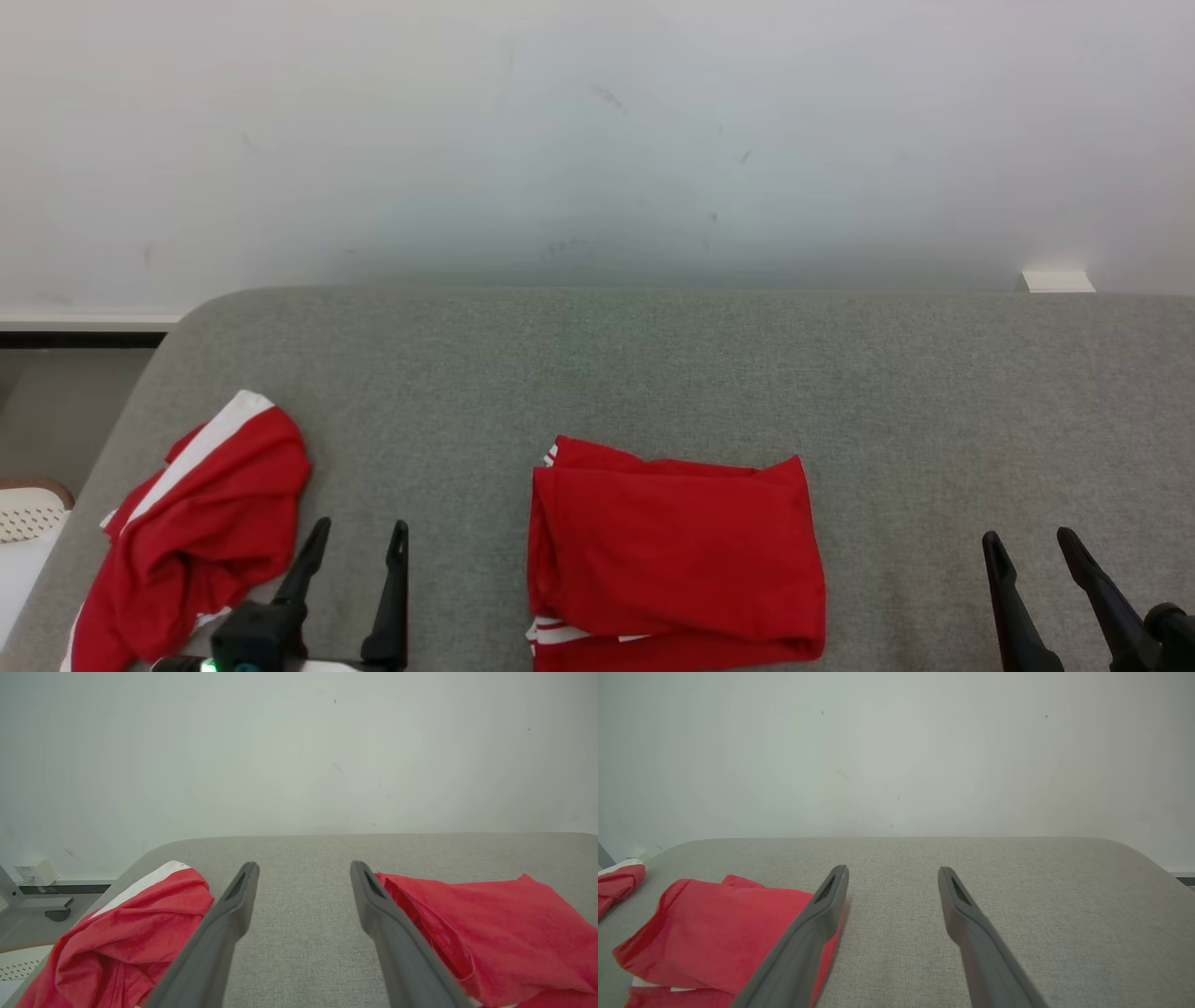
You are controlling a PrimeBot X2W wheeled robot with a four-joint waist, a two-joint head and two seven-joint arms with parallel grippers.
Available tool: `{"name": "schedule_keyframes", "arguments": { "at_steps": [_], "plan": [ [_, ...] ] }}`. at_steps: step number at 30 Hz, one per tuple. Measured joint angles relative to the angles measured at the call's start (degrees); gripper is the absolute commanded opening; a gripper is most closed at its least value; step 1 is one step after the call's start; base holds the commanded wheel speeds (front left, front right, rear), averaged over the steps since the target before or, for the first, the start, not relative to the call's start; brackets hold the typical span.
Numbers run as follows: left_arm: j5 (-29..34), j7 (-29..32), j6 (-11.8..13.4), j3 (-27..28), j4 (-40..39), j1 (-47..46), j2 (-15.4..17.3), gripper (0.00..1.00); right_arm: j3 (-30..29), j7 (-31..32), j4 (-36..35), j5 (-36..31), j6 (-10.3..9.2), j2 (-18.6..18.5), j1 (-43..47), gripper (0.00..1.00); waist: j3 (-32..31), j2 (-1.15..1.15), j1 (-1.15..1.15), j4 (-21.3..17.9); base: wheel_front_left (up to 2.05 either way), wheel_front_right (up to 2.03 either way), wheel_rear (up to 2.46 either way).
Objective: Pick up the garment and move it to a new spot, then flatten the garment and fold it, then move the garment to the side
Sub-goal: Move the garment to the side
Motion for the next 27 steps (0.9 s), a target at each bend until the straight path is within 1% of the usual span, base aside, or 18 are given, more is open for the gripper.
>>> {"name": "schedule_keyframes", "arguments": {
  "at_steps": [6, 11, 17, 23, 27],
  "plan": [
    [0.4, -0.3, 0.0, -0.3, -0.3, -1.7, 0.2, 1.00, -0.6, 0.4, 0.4, -0.1, 0.00, -0.2, -0.5, 1.00, 0.8, 0.00, 0.00, 1.0, 0.00, 0.00, 0.00],
    [1.0, -1.0, -0.4, -1.1, -0.9, -5.4, -0.4, 1.00, 0.8, 0.8, 4.4, 0.2, 0.00, -1.8, -3.6, 1.00, 3.2, 0.00, 0.00, 3.0, 0.00, 0.00, 0.00],
    [2.1, -2.1, -1.2, -2.2, -0.7, -10.2, -1.9, 1.00, 5.2, -0.2, 13.9, 1.8, 0.00, -2.0, -8.9, 1.00, 7.3, 0.00, 0.00, 6.2, 0.00, 0.00, 0.00],
    [2.3, -3.3, -1.4, -2.0, 0.6, -12.5, -3.2, 1.00, 8.5, -1.8, 26.0, 3.7, -0.01, -1.7, -14.3, 1.00, 11.0, 0.00, 0.00, 9.1, 0.00, 0.00, 0.00],
    [2.3, -3.8, -1.6, -2.1, 1.5, -13.1, -4.0, 1.00, 11.1, -1.8, 30.3, 5.3, -0.01, -2.2, -16.7, 1.00, 12.3, 0.00, 0.00, 10.4, 0.00, 0.00, 0.00]
  ]
}}
